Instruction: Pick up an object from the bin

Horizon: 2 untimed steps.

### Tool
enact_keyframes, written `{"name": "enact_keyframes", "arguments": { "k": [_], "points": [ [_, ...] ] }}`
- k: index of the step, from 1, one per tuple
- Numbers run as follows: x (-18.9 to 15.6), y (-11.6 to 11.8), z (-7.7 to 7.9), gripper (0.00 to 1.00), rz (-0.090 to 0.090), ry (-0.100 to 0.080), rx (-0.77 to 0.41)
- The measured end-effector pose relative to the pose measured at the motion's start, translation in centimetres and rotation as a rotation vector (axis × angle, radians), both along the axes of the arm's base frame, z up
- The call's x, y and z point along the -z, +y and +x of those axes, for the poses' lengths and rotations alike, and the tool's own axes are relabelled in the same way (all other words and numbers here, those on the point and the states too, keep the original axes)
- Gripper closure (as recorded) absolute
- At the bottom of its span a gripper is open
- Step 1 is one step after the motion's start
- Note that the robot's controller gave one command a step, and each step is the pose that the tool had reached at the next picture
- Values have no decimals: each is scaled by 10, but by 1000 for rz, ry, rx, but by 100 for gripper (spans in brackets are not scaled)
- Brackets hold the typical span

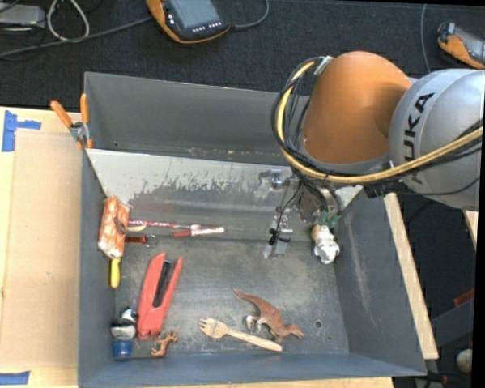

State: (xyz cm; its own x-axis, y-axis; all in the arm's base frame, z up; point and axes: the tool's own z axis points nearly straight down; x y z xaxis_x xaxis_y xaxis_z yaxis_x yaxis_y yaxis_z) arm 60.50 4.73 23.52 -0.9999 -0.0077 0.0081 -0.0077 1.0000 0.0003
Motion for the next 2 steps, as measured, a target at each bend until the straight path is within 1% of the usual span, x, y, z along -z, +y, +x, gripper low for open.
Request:
{"name": "enact_keyframes", "arguments": {
  "k": [1, 2],
  "points": [
    [-5, 0, 1, 0, 1, -8, 1],
    [79, -12, 10, 0, 1, -11, -21]
  ]
}}
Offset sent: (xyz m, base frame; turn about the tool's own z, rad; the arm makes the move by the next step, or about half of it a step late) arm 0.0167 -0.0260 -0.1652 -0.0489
